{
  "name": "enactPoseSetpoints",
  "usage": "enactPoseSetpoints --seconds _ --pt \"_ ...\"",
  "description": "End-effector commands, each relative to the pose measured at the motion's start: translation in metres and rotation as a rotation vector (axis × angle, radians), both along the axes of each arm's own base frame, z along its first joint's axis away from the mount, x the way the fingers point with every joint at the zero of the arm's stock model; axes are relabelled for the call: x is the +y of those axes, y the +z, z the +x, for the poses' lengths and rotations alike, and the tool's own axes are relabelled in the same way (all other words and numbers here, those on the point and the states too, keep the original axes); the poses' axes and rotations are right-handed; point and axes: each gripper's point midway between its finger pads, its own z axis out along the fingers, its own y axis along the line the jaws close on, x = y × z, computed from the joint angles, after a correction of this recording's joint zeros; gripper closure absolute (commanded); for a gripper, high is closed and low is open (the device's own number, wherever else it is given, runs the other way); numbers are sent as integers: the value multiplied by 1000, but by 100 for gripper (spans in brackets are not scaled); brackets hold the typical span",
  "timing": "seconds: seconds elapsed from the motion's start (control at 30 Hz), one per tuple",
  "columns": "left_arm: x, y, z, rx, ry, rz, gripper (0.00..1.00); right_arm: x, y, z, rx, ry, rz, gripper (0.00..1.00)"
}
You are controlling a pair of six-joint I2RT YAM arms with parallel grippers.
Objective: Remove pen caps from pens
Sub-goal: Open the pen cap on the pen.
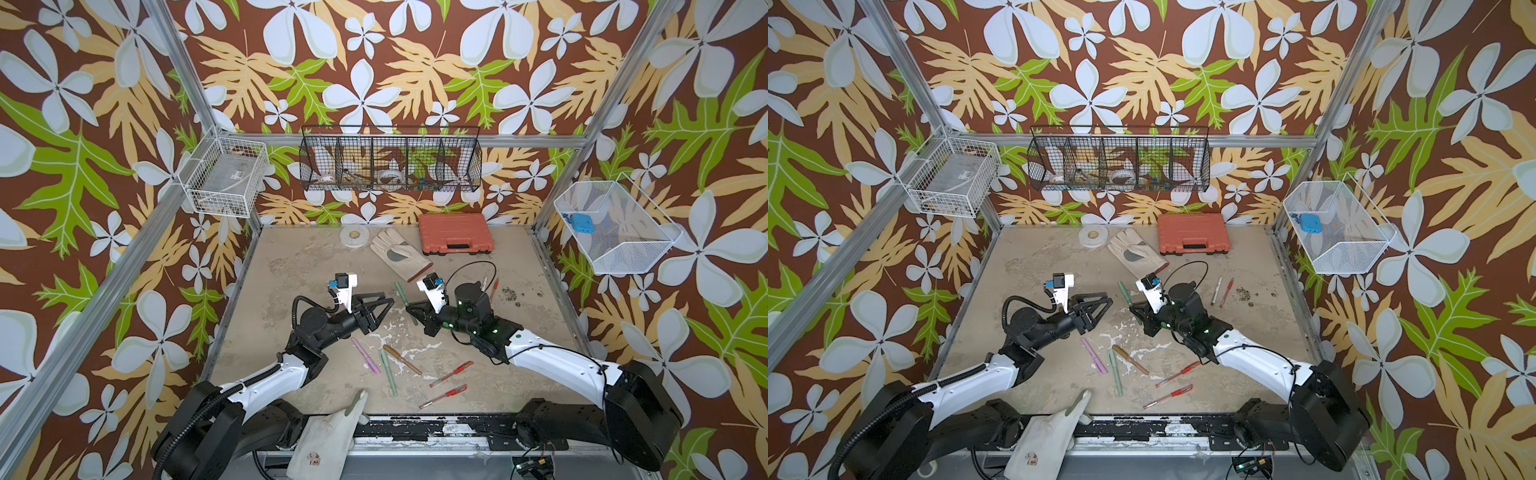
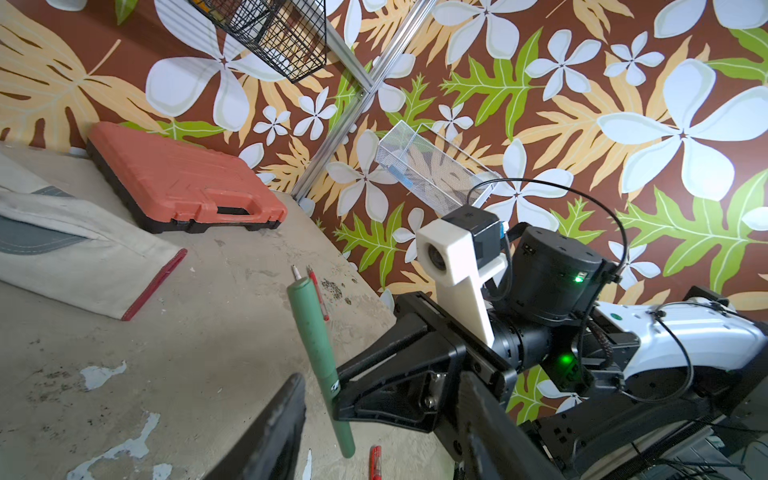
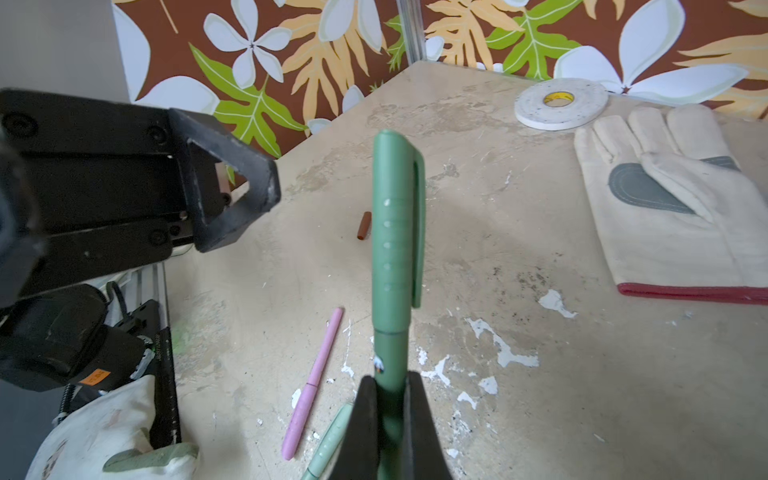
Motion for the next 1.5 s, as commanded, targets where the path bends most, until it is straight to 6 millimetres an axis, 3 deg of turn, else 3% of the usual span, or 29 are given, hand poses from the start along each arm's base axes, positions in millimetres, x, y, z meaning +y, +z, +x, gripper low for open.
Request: enactPoseSetpoints --seconds 0.0,0.53,0.73,0.97,1.07,1.2,1.33,1.47 --pt "0 10 -3 -47 -8 -11 42 10 15 -9 -49 86 62 94" --pt "1 1 0 -26 10 31 50 31 20 -37 -83 227 105 93" --pt "-2 3 -3 -30 -15 30 68 34 21 -39 -97 232 93 93" --pt "-4 1 -4 -25 -33 27 80 33 22 -39 -105 228 91 91" --pt "-6 1 -6 -38 -50 30 91 33 20 -38 -102 223 81 83" --pt "-6 3 -10 -65 -58 33 92 31 19 -35 -106 204 71 59" --pt "-7 6 -15 -93 -81 31 92 32 23 -40 -114 229 91 56" --pt "-15 10 -25 -121 -149 15 93 34 26 -47 -106 269 111 60"
